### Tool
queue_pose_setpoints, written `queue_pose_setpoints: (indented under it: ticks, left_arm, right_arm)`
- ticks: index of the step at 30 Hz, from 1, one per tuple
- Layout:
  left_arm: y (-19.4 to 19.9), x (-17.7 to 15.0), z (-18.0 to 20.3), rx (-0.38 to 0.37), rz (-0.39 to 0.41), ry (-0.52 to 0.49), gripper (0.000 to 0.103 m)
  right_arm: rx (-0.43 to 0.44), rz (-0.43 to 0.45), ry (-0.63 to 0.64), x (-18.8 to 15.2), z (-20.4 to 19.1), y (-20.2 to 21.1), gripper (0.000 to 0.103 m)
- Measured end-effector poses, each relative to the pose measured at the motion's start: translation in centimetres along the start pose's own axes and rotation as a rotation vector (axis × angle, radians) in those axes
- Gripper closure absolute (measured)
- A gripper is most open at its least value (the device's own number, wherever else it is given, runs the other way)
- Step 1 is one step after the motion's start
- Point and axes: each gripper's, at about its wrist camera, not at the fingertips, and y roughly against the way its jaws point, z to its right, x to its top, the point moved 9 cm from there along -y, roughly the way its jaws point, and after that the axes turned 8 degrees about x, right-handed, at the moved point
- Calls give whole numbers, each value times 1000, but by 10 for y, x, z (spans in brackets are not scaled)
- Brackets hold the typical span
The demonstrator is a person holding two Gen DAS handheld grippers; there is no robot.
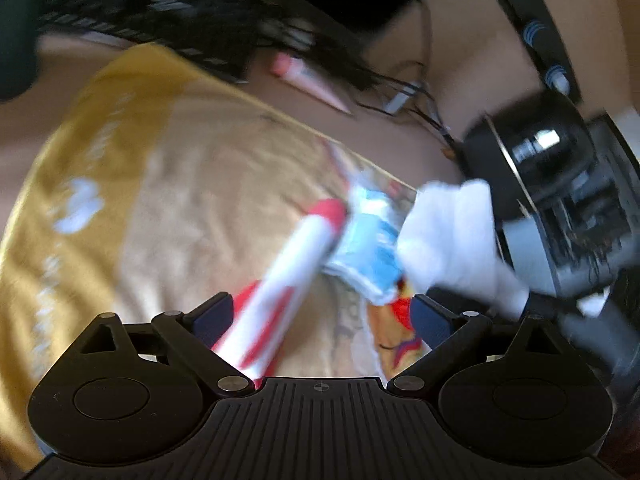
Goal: Clean container
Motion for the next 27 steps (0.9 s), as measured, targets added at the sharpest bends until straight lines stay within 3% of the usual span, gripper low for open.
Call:
queue_pose_setpoints:
  ticks: [4,9,16,22,24,27]
  left_arm:
    - [-17,-4,53,-31,-26,-187,5]
    - [-48,-20,113,-45,-104,-412,4]
    - [-94,-29,141,-13,-229,-433,4]
    - [-126,-28,146,97,-285,-461,4]
    - [-130,-33,148,131,-300,-508,4]
    - [-122,-46,146,118,-334,-579,4]
  right_arm:
    - [-17,46,-155,-2,43,31,92]
    - [-106,16,-259,-35,92,43,91]
    - [-182,38,-368,-79,136,68,88]
    - [-134,117,-408,-82,145,84,88]
    - [-57,145,-385,-76,135,91,88]
    - [53,179,-330,-59,114,90,88]
